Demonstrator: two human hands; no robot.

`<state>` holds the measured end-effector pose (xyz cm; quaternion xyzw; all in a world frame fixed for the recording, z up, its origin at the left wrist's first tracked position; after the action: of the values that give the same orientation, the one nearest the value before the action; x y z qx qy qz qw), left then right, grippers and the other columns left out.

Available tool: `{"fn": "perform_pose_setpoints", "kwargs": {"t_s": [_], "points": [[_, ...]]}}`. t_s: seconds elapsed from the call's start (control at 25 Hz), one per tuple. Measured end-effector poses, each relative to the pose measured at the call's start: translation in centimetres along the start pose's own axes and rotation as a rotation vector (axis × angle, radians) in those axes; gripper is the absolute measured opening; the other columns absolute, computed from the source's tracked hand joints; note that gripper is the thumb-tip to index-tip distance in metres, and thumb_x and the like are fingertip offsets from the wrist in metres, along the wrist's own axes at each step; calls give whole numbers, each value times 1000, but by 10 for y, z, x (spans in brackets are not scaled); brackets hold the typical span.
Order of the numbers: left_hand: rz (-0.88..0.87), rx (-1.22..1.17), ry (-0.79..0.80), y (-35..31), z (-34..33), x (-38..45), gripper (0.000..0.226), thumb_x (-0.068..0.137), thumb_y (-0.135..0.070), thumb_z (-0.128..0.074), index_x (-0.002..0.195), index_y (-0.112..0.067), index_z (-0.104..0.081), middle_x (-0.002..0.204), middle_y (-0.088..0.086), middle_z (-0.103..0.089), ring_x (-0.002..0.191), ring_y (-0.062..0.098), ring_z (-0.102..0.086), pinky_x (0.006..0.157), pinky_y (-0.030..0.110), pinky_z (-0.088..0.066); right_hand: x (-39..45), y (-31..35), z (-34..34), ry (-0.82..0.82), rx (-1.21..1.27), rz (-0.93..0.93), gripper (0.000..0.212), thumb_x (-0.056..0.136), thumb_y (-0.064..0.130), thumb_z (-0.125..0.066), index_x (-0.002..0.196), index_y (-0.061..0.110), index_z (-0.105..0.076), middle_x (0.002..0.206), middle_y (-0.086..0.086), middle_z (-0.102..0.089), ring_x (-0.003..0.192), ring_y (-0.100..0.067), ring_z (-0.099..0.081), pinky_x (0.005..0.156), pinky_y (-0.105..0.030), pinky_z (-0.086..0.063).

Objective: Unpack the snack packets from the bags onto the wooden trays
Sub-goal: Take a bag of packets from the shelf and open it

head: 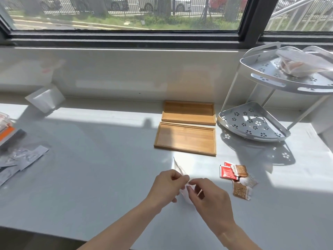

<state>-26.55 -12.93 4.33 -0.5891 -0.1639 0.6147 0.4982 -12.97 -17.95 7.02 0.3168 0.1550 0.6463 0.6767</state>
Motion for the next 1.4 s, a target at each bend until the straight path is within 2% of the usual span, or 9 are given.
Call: {"fn": "perform_pose_setpoints", "kwargs": {"t_s": [0.12,0.28,0.4,0.6,0.76,0.88,1.08,1.28,1.4], "points": [[3,-10,1,3,4,-2,16,85,-18,-59,74,-13,-70,71,0,-70,62,12,-61,54,26,-53,-3,-2,-4,100,131,-156,18,81,52,-68,93,38,-67,73,19,-65,59,-4,-64,56,-22,-54],[-20,49,27,3,8,-5,15,83,-24,-66,73,-14,-70,67,-3,-72,59,9,-61,53,24,-49,3,-10,-8,253,366,-371,13,82,53,-63,90,43,-67,78,19,-72,66,-7,-68,65,-29,-57],[-81,132,44,1,5,-4,22,85,-32,-66,67,-19,-64,62,-6,-68,58,8,-59,55,24,-46,11,-8,-12,356,515,-492,10,88,36,-65,84,31,-72,76,6,-75,61,-13,-72,64,-34,-56],[-154,249,88,3,-2,-2,16,81,-26,-64,67,-19,-63,59,-11,-59,56,9,-50,57,25,-41,20,-8,-19,544,537,-639,25,83,35,-71,78,10,-71,70,-7,-77,62,-24,-75,59,-31,-53],[-133,170,119,2,-2,-1,22,82,-21,-68,63,-21,-58,55,-10,-58,53,6,-52,55,17,-41,21,-9,-22,592,552,-636,21,87,26,-69,81,6,-71,73,-9,-77,67,-27,-76,59,-31,-54],[-121,91,185,2,1,0,20,85,-24,-71,69,-17,-61,57,-8,-60,52,3,-54,50,11,-39,22,-13,-21,612,589,-625,20,89,21,-66,84,2,-71,74,-8,-76,72,-25,-76,58,-30,-53],[-157,97,228,0,-2,0,17,90,-24,-65,76,-16,-63,65,-6,-63,60,6,-56,54,14,-41,26,-15,-19,623,388,-521,13,83,20,-60,79,13,-70,71,-4,-74,66,-19,-73,51,-28,-52],[-256,327,127,-9,-2,-1,21,84,-31,-60,63,-28,-57,59,-13,-55,58,6,-47,61,25,-40,34,-10,-11,545,133,-319,17,74,35,-58,63,22,-60,59,3,-63,52,-10,-57,54,-29,-47],[-317,507,-16,-23,3,-3,21,80,-31,-54,61,-26,-49,56,-11,-52,56,9,-43,58,28,-39,38,-8,-4,484,8,-260,15,72,31,-57,64,18,-56,58,2,-60,51,-8,-46,51,-25,-38]]}}
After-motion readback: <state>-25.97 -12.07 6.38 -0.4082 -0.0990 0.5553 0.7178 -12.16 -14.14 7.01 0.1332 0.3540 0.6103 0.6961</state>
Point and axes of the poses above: each hand's wrist, its own x-axis towards the middle knuckle, its own z-axis out of the back of the hand, y = z × x, the point moved 8 cm from there along x, towards the middle knuckle
